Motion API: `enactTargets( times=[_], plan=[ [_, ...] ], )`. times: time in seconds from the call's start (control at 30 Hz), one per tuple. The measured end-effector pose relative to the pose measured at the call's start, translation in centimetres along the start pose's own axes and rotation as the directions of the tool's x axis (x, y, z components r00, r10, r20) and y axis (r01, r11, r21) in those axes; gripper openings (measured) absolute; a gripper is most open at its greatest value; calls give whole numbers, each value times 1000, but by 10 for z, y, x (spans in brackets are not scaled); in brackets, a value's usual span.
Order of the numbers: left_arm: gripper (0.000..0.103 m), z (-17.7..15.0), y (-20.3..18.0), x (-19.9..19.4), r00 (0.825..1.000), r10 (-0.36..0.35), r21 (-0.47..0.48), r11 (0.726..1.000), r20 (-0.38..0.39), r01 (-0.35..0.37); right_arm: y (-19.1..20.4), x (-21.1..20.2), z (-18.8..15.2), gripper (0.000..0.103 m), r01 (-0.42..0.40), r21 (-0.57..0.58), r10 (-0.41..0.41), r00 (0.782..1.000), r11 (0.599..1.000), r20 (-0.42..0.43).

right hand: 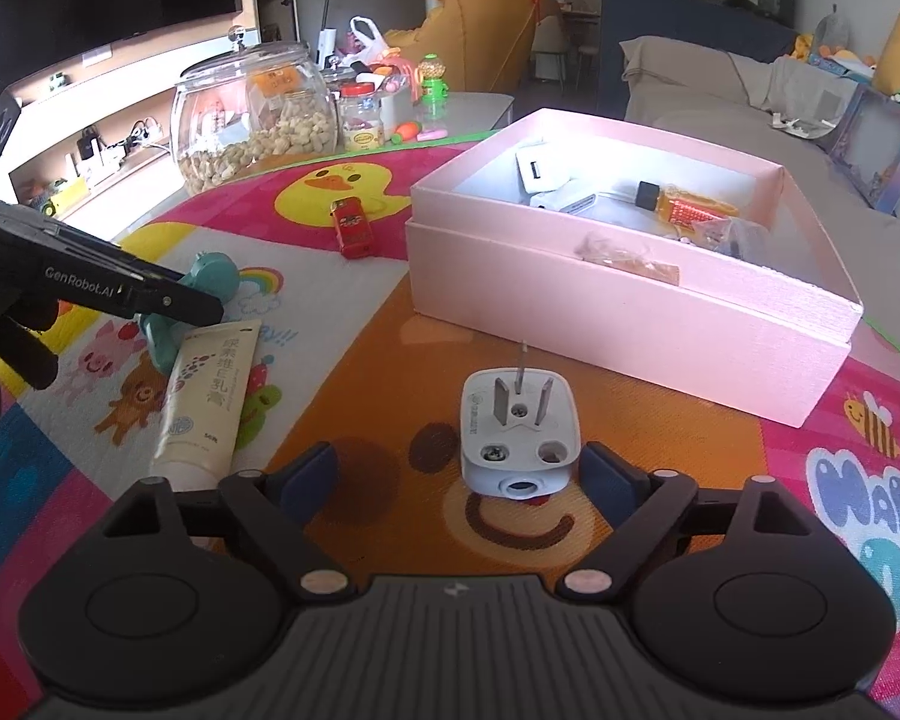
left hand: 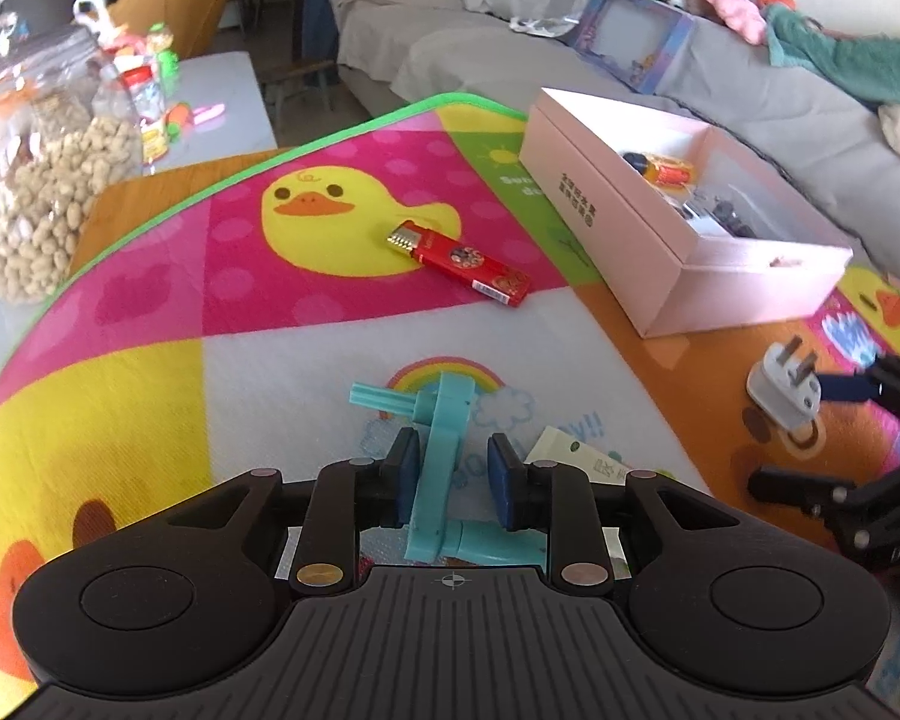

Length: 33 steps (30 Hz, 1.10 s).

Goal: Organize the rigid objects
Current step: 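Carry the plug and teal toy over the pink box and release both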

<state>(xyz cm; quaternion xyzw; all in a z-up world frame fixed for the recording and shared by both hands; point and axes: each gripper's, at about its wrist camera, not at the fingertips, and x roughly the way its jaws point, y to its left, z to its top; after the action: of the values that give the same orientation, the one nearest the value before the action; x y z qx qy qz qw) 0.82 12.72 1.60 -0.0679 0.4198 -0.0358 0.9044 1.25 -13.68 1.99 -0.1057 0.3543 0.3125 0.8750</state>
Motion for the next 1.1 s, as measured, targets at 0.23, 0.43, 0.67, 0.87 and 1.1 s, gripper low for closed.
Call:
enactTargets(
  times=[0.23,0.43,0.67,0.87,1.1],
  plan=[
    [19,-8,9,-3,999,-12,-50,999,46,14,5,4,1,101,-15,-12,14,1000,1000,-25],
    [14,-8,1,-11,999,42,48,998,26,-43,5,2,-1,101,-18,-15,18,1000,1000,-20],
    [14,-22,7,-32,997,3,39,999,78,-6,6,0,-1,93,7,-18,-7,1000,1000,-11],
    [14,-34,-20,-54,991,-85,113,991,108,72,-8,-1,7,63,56,58,-57,998,997,15],
    [14,-51,-59,-82,977,-184,207,965,103,160,3,-22,11,39,24,25,-24,1000,999,-5]
  ],
)
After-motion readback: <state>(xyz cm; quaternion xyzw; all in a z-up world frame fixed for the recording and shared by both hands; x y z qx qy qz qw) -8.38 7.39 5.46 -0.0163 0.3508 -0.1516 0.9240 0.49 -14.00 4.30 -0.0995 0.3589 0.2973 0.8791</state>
